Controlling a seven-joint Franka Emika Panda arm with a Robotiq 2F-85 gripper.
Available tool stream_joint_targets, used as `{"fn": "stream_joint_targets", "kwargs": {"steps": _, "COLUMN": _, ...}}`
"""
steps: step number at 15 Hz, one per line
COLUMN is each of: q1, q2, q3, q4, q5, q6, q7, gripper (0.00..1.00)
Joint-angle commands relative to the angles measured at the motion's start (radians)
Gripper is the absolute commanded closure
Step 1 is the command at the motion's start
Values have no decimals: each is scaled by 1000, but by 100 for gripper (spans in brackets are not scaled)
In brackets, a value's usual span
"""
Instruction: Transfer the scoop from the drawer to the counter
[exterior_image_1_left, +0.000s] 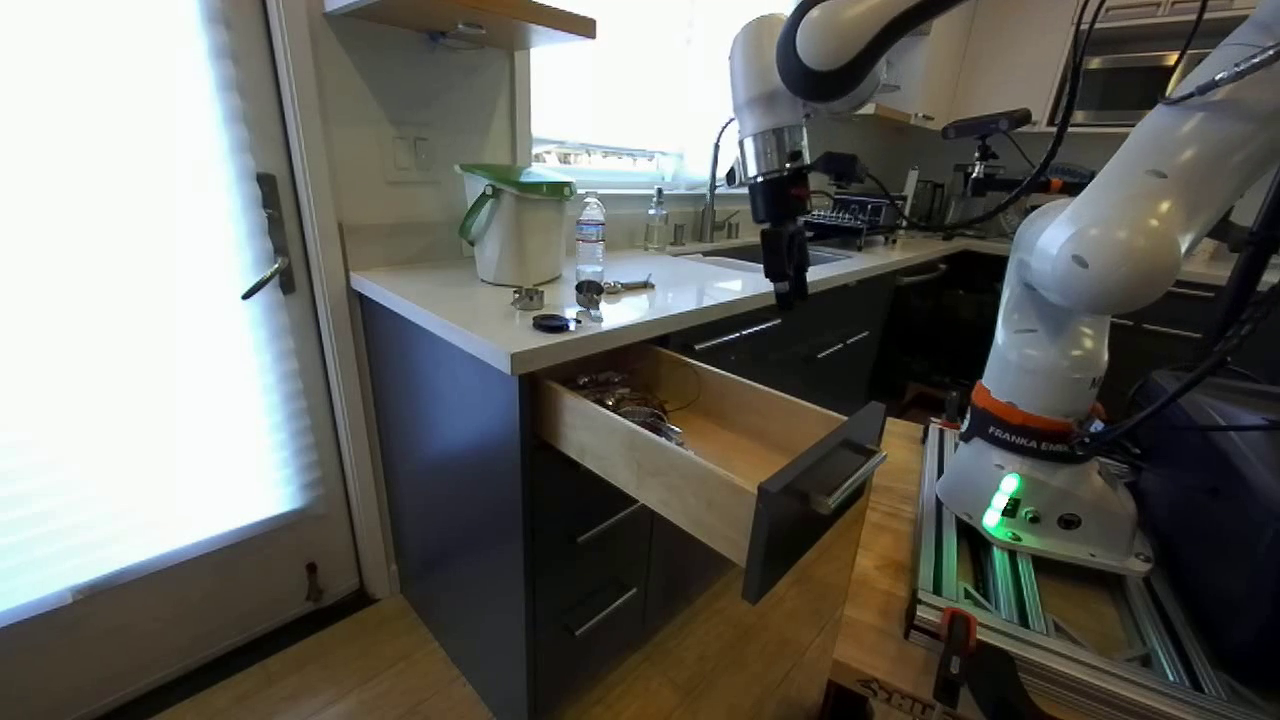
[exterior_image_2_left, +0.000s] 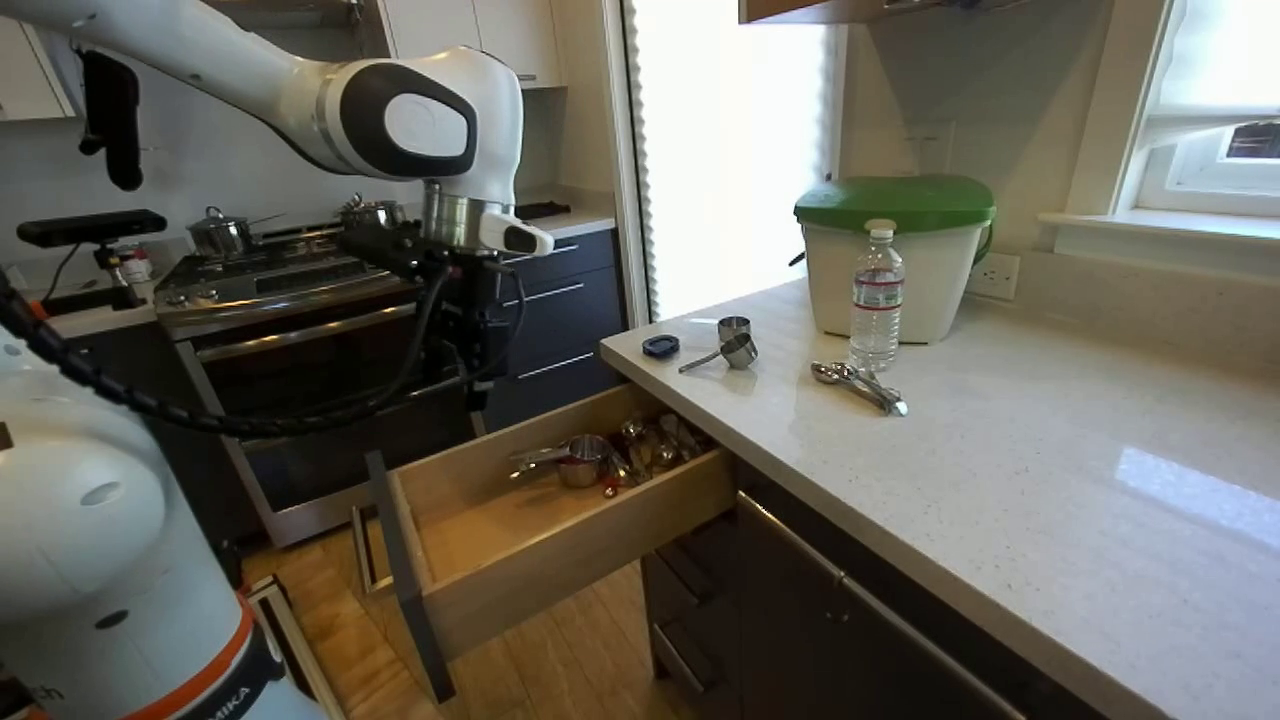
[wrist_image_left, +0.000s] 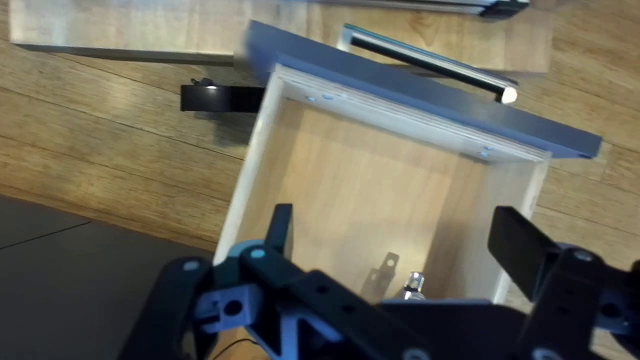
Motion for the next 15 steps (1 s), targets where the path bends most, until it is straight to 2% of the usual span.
{"fn": "stream_joint_targets", "kwargs": {"steps": 1, "q1": 27, "q2": 32, "q3": 9, "q4": -8, "q5": 157, "q6": 127, "q7": 81, "gripper": 0}}
{"fn": "stream_joint_targets", "kwargs": {"steps": 3, "q1": 36, "q2": 43, "q3": 39, "q4": -26, "q5": 160, "q6": 297, "q7": 73, "gripper": 0}}
{"fn": "stream_joint_targets", "kwargs": {"steps": 4, "q1": 34, "q2": 71, "q3": 59, "q4": -23, "q5": 118, "q6": 364, "q7": 70, "gripper": 0}}
{"fn": "stream_joint_targets", "kwargs": {"steps": 5, "q1": 33, "q2": 42, "q3": 27, "q4": -6, "q5": 129, "q6": 266, "q7": 54, "gripper": 0}}
{"fn": "stream_joint_targets", "kwargs": {"steps": 7, "q1": 38, "q2": 63, "q3": 44, "q4": -11, "q5": 125, "q6": 335, "q7": 56, "gripper": 0}}
{"fn": "stream_joint_targets", "kwargs": {"steps": 12, "q1": 38, "q2": 72, "q3": 48, "q4": -11, "q5": 124, "q6": 346, "q7": 56, "gripper": 0}}
{"fn": "stream_joint_targets", "kwargs": {"steps": 15, "q1": 22, "q2": 177, "q3": 68, "q4": 25, "q5": 162, "q6": 416, "q7": 185, "gripper": 0}}
